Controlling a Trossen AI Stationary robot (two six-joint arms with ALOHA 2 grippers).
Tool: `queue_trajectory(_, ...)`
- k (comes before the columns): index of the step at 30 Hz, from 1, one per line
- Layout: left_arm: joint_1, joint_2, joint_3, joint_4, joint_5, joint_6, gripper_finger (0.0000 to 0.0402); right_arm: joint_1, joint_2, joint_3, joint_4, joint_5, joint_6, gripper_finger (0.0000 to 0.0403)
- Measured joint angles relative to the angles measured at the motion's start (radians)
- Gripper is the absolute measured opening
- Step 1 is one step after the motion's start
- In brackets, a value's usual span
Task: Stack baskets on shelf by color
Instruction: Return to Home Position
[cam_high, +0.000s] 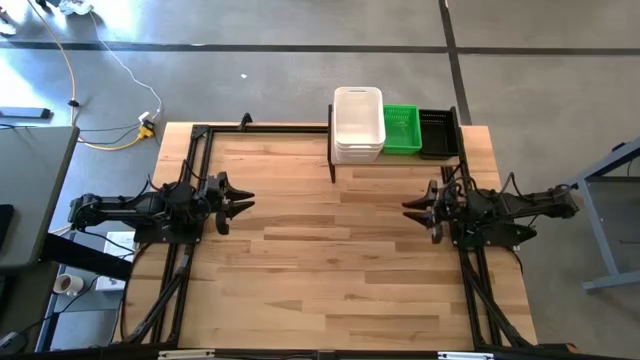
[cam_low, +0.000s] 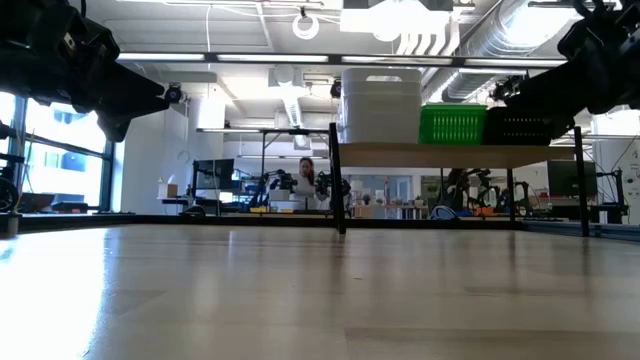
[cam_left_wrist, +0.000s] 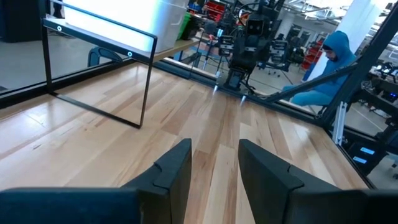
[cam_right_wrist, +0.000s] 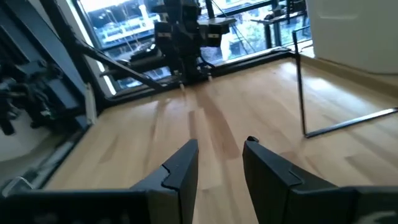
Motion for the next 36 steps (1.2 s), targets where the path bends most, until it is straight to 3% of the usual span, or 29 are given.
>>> queue_trajectory(5,0.000,0.000,0.000,0.001,0.000,0.000,0.0122,0.000,0.000,0.000,-0.015,0.007,0.082,0.0112)
queue_trajectory(9,0.000,0.000,0.000,0.000,0.000,0.000,0.0122,0.000,0.003,0.000,-0.017,0.012,0.027,0.0112)
queue_trajectory(15,0.000,0.000,0.000,0.000,0.000,0.000,0.0122,0.000,0.003,0.000,-0.019,0.004,0.104,0.0112)
queue_trajectory(36,0.000,0.000,0.000,0.000,0.000,0.000,0.0122,0.000,0.003,0.000,-0.020,0.003,0.100,0.0112)
